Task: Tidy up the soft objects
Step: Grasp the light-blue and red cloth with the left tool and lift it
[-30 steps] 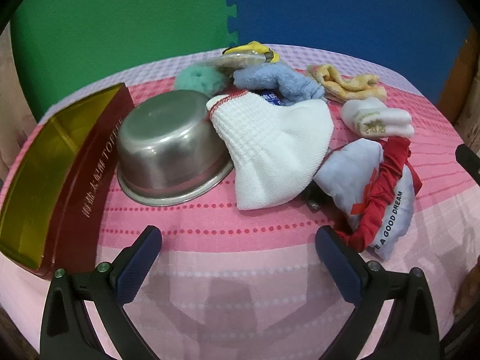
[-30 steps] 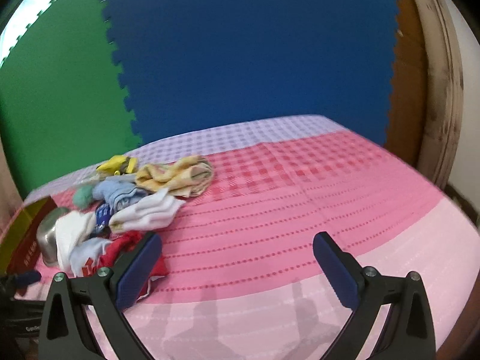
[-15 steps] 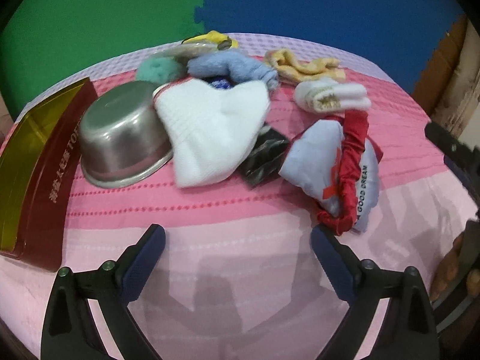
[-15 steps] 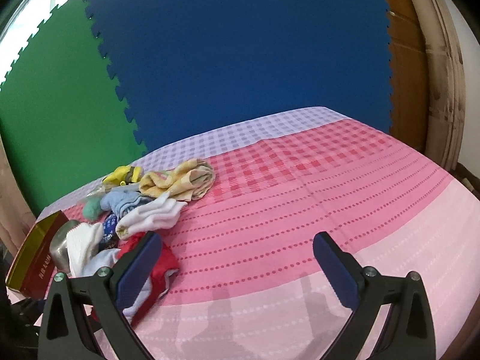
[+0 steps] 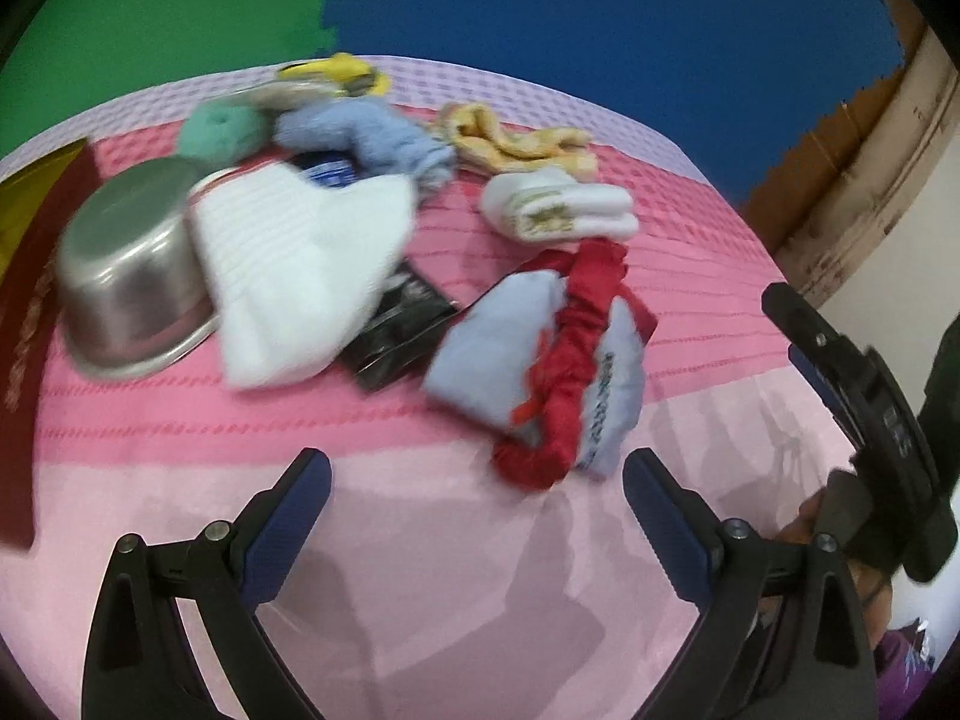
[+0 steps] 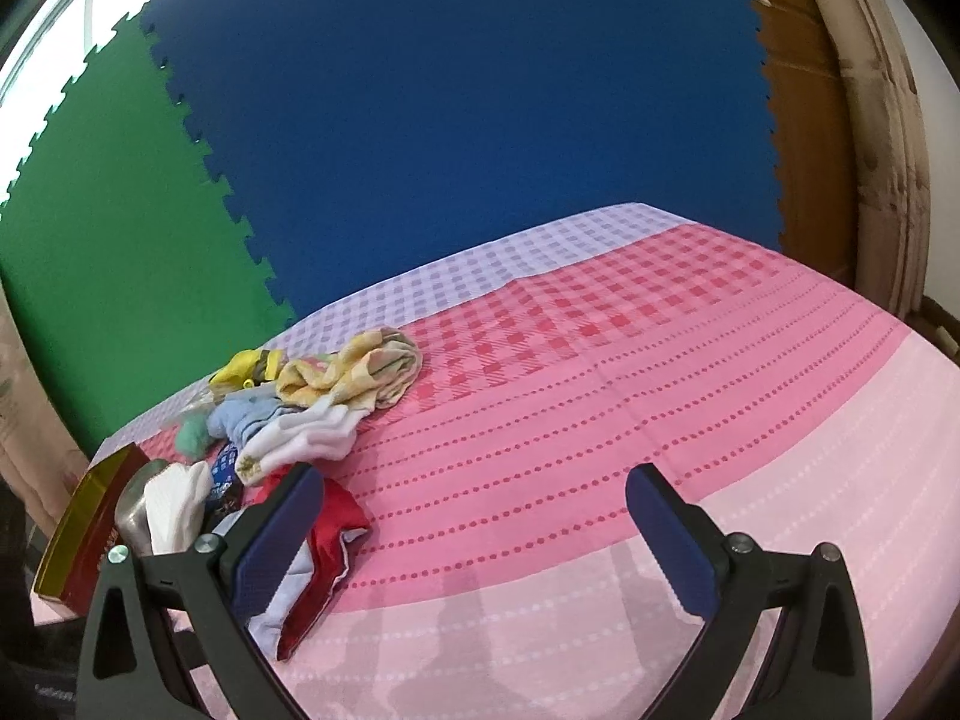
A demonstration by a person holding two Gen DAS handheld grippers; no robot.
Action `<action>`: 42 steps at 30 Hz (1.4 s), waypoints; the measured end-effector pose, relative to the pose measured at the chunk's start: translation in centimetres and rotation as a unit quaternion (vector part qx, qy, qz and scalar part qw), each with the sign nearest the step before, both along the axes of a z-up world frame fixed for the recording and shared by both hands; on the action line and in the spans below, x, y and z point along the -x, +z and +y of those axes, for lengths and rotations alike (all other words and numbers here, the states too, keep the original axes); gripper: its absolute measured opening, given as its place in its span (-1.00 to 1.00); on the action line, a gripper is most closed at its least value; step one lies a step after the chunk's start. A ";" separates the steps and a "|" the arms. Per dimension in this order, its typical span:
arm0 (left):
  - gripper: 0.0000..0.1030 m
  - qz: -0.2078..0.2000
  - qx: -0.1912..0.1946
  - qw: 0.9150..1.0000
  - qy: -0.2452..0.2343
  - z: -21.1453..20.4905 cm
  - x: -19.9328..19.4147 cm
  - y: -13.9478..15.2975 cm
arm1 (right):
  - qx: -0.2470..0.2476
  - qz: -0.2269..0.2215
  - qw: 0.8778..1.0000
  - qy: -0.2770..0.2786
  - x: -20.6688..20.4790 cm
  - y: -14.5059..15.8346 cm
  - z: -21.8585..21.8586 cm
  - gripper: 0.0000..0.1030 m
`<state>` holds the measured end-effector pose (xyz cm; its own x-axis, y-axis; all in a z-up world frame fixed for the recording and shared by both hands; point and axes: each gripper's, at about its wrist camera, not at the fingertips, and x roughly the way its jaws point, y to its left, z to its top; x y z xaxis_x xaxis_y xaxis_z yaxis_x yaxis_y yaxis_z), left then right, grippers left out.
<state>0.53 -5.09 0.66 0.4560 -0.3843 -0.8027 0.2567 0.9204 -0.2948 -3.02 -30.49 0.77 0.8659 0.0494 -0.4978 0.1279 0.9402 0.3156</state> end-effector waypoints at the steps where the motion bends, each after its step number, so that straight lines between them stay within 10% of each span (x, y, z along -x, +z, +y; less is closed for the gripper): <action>1: 0.88 0.002 -0.002 1.000 -0.002 -0.5 -0.5 -0.2 | -0.001 -0.001 1.000 0.001 0.0 0.0 0.0 1.00; 9: 0.84 -0.006 0.005 1.000 -0.027 -3.1 -2.0 -0.2 | -0.026 -0.004 1.000 0.003 0.0 -0.3 -1.0 1.00; 14: -0.66 -0.044 -0.056 0.996 -0.053 -5.1 -0.8 -0.3 | -0.017 -0.009 1.000 0.008 0.1 -0.2 -0.7 1.00; 15: -0.71 -0.042 -0.050 0.996 -0.058 -4.7 -0.5 -0.3 | -0.021 -0.009 1.000 0.008 0.1 -0.2 -0.9 1.00; 42: -0.74 -0.083 0.000 0.996 0.028 3.5 7.1 5.1 | 0.047 0.062 0.997 0.026 -2.6 -0.3 2.2 1.00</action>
